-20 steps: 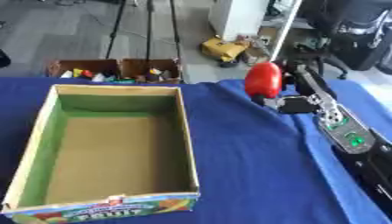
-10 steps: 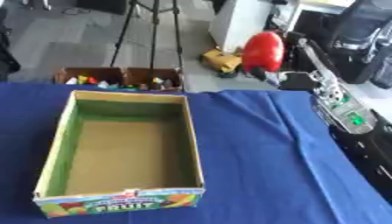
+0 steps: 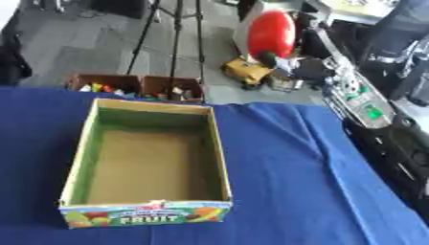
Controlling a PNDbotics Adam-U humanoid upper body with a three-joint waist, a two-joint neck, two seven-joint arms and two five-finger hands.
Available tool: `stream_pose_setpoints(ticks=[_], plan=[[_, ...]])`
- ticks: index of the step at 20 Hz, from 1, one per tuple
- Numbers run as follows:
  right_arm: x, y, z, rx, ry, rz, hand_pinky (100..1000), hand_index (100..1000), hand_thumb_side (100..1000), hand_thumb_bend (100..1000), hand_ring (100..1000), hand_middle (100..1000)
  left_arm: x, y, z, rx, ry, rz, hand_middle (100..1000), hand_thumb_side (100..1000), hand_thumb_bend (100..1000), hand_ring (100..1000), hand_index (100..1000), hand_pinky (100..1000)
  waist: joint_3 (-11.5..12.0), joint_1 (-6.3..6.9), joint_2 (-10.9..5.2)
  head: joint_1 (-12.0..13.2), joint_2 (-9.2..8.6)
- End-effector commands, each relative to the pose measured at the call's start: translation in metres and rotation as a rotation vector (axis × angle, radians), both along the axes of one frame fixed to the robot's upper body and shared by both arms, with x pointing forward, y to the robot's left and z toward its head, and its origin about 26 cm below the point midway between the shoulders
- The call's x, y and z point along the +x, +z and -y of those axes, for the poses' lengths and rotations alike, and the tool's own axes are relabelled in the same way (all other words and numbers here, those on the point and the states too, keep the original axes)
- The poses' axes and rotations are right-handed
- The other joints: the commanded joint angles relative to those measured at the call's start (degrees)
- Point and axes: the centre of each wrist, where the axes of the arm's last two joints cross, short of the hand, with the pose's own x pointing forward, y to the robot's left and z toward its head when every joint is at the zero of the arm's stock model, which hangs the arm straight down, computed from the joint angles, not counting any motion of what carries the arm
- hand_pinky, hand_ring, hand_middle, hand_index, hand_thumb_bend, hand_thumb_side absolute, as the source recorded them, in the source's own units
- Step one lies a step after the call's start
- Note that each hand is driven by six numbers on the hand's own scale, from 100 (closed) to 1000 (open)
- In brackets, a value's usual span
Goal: Pick up objects on the table and place them in the box.
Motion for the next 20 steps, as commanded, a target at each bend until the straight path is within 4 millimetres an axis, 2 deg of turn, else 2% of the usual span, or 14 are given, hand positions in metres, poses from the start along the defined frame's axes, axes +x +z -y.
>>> stream_pose_setpoints(ticks=[1, 9, 11, 12, 13, 20], plan=[[-0.001, 0.014, -0.01, -0.022, 0.031, 0.012, 318, 655, 274, 593, 798, 205, -0.004, 0.01, -0.001, 0.026, -0.004, 0.037, 681, 802, 100, 719, 886, 606, 0.39, 0.34, -1.94, -0.98, 0.42], [0.025, 0.012, -0.045, 0.025, 0.128, -0.057, 315, 661, 269, 587, 808, 198, -0.003, 0.01, 0.0, 0.014, -0.017, 0.022, 683, 798, 100, 724, 885, 613, 1.51, 0.42, -4.13, -2.5, 1.37], [0.032, 0.009, -0.051, 0.037, 0.134, -0.075, 315, 661, 269, 586, 809, 197, -0.003, 0.01, 0.0, 0.011, -0.02, 0.015, 683, 797, 100, 725, 885, 615, 1.6, 0.49, -4.89, -3.06, 1.97], [0.034, 0.008, -0.053, 0.041, 0.137, -0.082, 314, 662, 270, 614, 809, 197, -0.003, 0.009, 0.0, 0.009, -0.021, 0.012, 683, 796, 100, 726, 885, 616, 1.63, 0.53, -5.23, -3.28, 2.22], [0.037, 0.007, -0.055, 0.044, 0.141, -0.089, 314, 662, 270, 584, 810, 196, -0.003, 0.009, 0.0, 0.007, -0.022, 0.008, 684, 796, 100, 727, 885, 617, 1.66, 0.58, -5.59, -3.56, 2.48], [0.052, -0.008, -0.068, 0.066, 0.155, -0.151, 315, 666, 262, 584, 819, 188, -0.003, 0.009, 0.002, -0.002, -0.035, -0.005, 685, 793, 100, 731, 885, 623, 2.03, 0.8, -7.4, -5.02, 4.48]])
